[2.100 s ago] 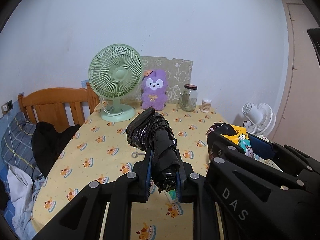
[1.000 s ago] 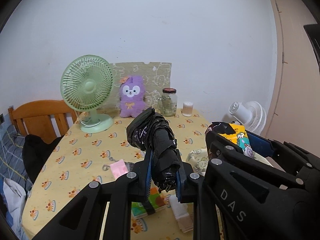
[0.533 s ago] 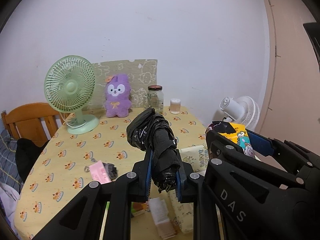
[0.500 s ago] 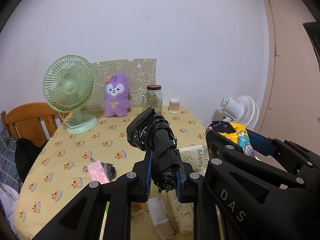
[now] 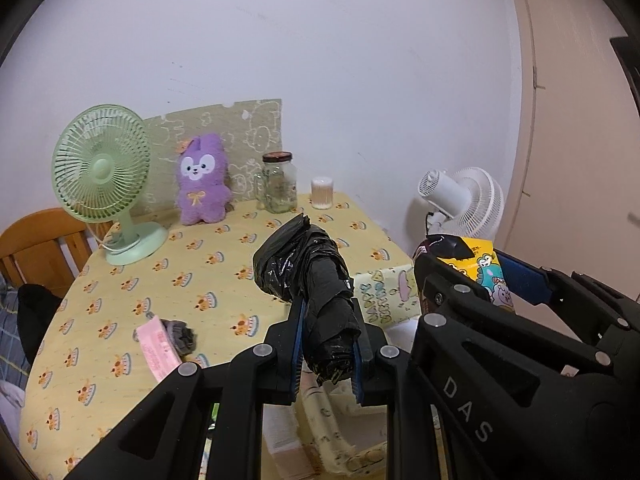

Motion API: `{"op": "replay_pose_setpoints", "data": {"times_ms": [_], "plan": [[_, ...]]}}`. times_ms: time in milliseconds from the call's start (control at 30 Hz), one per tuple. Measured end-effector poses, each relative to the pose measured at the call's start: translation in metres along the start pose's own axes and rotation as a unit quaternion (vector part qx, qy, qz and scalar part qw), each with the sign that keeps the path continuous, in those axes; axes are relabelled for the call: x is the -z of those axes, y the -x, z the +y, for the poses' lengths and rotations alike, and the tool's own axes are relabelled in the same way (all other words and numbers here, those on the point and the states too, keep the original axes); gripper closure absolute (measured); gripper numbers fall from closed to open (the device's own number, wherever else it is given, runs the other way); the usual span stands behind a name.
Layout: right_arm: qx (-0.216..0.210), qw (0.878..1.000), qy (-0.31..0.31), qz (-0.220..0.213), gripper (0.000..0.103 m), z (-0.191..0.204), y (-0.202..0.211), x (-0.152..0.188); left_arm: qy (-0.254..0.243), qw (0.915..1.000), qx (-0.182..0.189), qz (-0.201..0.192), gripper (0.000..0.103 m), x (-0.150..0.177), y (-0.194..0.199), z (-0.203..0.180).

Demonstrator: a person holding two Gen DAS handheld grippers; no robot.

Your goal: Organize soft objects

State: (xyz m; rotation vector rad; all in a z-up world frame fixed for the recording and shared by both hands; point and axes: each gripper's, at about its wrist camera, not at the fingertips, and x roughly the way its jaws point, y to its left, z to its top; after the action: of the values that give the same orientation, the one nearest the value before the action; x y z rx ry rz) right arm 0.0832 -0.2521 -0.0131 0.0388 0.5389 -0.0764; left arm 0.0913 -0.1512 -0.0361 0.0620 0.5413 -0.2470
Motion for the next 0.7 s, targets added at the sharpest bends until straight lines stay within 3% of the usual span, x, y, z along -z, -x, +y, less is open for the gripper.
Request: {"op": "replay_pose_setpoints", "data": {"times_ms": [500, 700], "plan": [[0.026, 0.999, -0.026, 0.036, 0.053, -0.034, -0.023, 0.019, -0.034, 0.9976, 0.031, 0.052, 0.082, 0.01, -0.034, -0.029], [0.024, 0.998, -0.034, 0.044, 0.054, -0.037, -0.03, 0.026, -0.051, 0.9958, 0.03, 0.069, 0.055, 0.014, -0.04, -0.031]]}}
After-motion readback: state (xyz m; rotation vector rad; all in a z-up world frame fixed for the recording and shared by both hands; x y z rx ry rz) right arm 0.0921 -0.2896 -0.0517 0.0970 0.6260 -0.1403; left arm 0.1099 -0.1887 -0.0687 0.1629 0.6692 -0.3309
